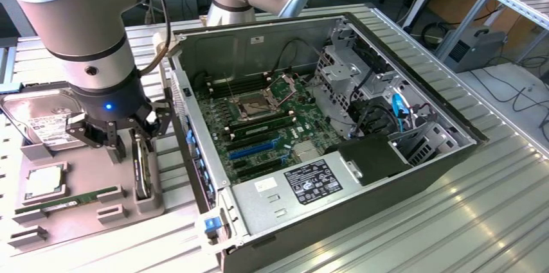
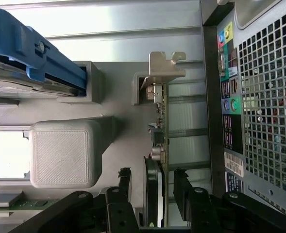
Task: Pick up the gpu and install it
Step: 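Pick up the gpu and move the gpu toward the slot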
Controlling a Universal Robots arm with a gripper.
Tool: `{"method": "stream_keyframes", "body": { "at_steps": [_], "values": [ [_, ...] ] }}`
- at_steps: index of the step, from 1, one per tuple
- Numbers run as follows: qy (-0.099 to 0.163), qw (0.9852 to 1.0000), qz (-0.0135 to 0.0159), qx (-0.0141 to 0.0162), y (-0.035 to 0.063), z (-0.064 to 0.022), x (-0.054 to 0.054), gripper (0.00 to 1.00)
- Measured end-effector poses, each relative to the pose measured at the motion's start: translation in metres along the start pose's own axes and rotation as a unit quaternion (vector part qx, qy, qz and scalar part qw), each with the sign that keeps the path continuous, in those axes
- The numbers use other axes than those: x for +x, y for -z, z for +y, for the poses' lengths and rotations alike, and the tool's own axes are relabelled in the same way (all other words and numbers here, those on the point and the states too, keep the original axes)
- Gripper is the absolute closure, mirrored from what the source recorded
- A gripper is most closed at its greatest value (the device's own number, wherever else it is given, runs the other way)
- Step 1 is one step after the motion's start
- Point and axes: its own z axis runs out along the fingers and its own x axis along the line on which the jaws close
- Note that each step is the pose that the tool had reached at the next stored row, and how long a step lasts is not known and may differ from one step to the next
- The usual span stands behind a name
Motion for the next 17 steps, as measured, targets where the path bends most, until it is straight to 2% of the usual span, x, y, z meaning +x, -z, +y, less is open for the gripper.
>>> {"method": "stream_keyframes", "body": {
  "at_steps": [7,8,9,11,17],
  "values": [
    [0.0,1.0,0.0,-0.0002,-0.0003,0.0,0.0,0.53],
    [0.0,1.0,0.0,-0.0003,-0.0003,0.0,0.0,0.6],
    [0.0,1.0,0.0,-0.0003,-0.0003,0.0,0.0,0.6],
    [0.0,1.0,0.0001,-0.0003,-0.0003,0.0,0.0,0.72],
    [0.0,1.0,0.0,-0.0006,-0.0003,0.0,0.0,0.73]
  ]
}}
